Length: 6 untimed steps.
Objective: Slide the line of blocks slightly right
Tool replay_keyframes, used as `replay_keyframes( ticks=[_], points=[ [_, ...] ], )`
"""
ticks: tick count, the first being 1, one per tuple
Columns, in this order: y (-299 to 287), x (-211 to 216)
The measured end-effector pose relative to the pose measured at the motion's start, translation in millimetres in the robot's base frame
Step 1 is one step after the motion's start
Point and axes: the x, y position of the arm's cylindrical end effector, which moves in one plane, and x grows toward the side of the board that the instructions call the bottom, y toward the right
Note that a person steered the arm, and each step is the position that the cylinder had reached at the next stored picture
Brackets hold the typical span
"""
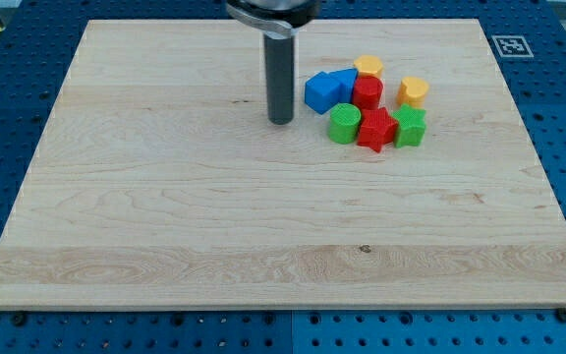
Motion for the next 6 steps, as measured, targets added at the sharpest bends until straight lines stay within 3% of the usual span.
replay_keyframes(
  ticks=[3,6],
  points=[
    [67.5,50.0],
    [120.5,73.0]
  ],
)
